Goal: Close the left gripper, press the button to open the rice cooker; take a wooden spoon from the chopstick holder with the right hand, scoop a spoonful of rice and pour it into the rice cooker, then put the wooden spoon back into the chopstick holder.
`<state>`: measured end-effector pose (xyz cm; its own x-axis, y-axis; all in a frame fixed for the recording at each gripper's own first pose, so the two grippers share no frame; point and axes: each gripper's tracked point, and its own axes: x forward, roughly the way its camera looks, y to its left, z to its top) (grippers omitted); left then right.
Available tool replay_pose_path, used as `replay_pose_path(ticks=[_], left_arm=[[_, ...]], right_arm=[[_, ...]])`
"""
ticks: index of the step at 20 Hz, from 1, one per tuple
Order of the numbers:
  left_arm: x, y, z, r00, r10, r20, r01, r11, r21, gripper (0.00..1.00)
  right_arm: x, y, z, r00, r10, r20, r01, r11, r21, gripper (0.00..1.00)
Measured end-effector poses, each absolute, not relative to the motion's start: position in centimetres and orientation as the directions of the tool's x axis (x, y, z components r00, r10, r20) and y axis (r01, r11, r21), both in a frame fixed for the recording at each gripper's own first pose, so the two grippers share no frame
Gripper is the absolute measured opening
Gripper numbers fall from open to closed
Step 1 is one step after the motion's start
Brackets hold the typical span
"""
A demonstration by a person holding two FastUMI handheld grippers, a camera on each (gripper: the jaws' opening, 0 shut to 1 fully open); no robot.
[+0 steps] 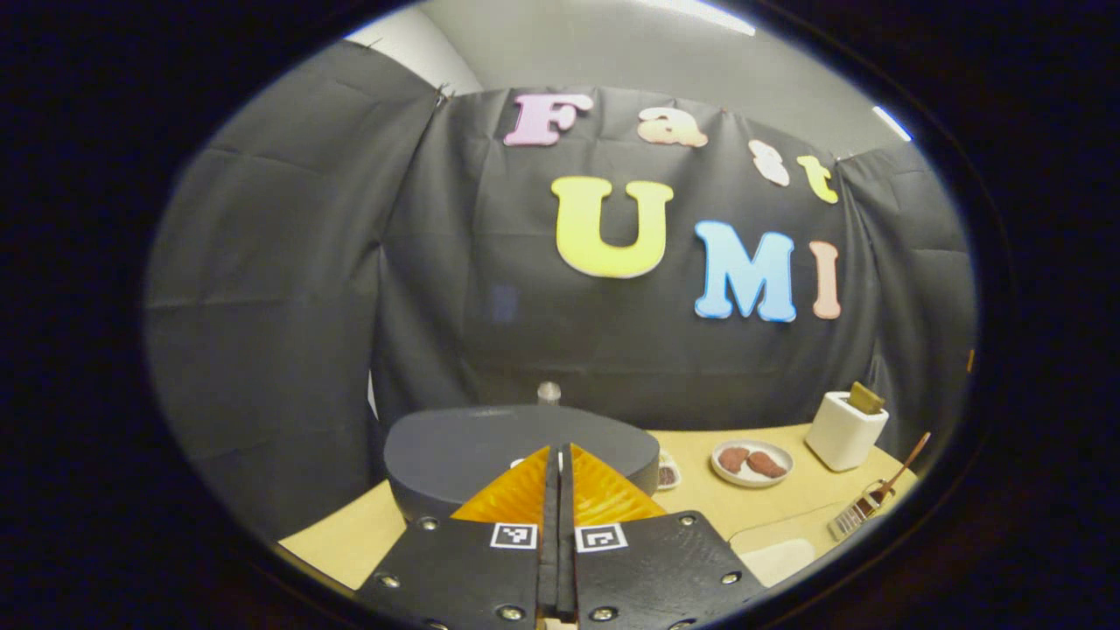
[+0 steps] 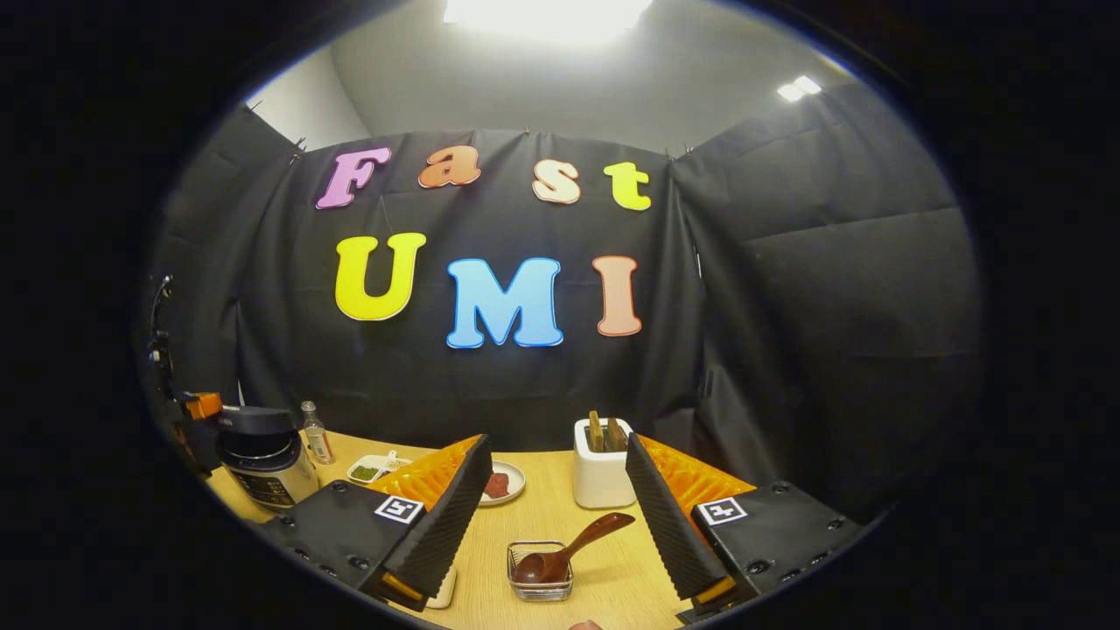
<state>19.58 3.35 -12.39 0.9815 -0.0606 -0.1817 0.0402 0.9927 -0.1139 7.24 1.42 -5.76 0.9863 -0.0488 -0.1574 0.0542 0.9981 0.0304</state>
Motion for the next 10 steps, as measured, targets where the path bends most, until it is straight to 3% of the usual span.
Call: replay_pose_path(ticks=[6, 9, 10], left_arm=[[16.2, 6.0, -3.9, 0.999, 0.021, -0.049, -0.025, 0.995, -0.093, 0.03], [13.3, 7.3, -1.0, 0.998, 0.056, -0.009, -0.057, 0.997, -0.061, 0.4], [12.4, 7.6, -0.2, 0.998, 0.068, 0.003, -0.068, 0.996, -0.054, 0.52]], right_arm=[[8.9, -0.7, -10.0, 0.967, -0.038, -0.253, 0.072, 0.99, 0.124, 0.98], [9.6, -1.6, -13.6, 0.941, -0.032, -0.338, 0.09, 0.983, 0.16, 0.93], [9.8, -1.9, -14.7, 0.931, -0.028, -0.364, 0.099, 0.979, 0.177, 0.98]])
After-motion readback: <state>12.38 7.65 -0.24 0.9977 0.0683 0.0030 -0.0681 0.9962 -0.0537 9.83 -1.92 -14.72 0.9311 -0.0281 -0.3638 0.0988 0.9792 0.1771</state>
